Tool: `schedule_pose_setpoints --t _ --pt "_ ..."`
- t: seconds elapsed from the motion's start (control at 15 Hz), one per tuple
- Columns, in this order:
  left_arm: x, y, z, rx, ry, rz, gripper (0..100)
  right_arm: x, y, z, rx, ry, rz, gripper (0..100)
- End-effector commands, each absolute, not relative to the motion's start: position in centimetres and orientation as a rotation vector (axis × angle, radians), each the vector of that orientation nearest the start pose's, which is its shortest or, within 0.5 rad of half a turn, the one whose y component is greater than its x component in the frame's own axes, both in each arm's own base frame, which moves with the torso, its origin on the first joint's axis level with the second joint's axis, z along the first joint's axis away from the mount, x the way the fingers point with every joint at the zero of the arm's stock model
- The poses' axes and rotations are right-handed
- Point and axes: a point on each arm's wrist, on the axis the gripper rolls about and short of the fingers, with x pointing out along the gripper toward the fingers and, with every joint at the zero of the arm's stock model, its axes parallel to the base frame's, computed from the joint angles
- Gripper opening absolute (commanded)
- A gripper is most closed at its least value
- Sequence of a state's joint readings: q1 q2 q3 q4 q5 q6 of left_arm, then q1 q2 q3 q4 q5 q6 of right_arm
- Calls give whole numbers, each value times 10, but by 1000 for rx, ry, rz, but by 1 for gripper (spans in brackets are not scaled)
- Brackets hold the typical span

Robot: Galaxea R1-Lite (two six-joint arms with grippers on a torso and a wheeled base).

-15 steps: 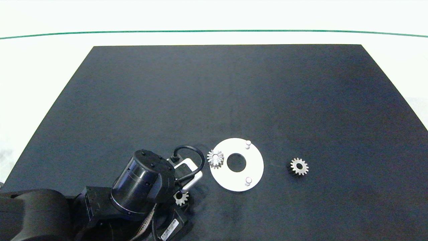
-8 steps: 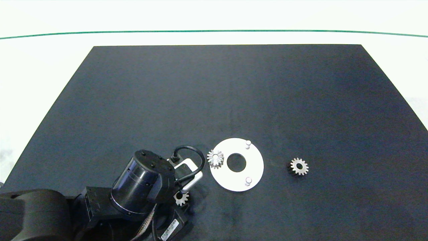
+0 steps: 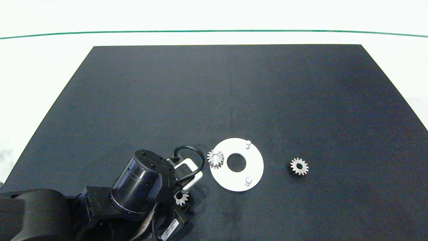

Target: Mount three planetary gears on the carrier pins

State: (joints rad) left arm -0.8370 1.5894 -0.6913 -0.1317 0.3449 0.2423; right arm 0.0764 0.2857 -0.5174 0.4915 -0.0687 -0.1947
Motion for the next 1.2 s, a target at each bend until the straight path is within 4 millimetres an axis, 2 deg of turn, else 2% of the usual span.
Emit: schedule_pose_setpoints --t 0.07,0.33,0.73,1.13,1.2 --pt "171 -178 140 662 586 -547 8 -36 -4 172 -214 258 35 100" --pt "170 -177 139 666 591 -547 0 -36 -4 172 -214 259 33 100" --pt "160 -187 173 647 454 -603 0 -36 -4 172 -214 260 35 100" --pt "157 -185 172 658 470 -609 0 -35 -4 171 -215 268 36 100" --pt "156 -183 172 659 471 -609 100 -35 -4 171 -215 268 36 100"
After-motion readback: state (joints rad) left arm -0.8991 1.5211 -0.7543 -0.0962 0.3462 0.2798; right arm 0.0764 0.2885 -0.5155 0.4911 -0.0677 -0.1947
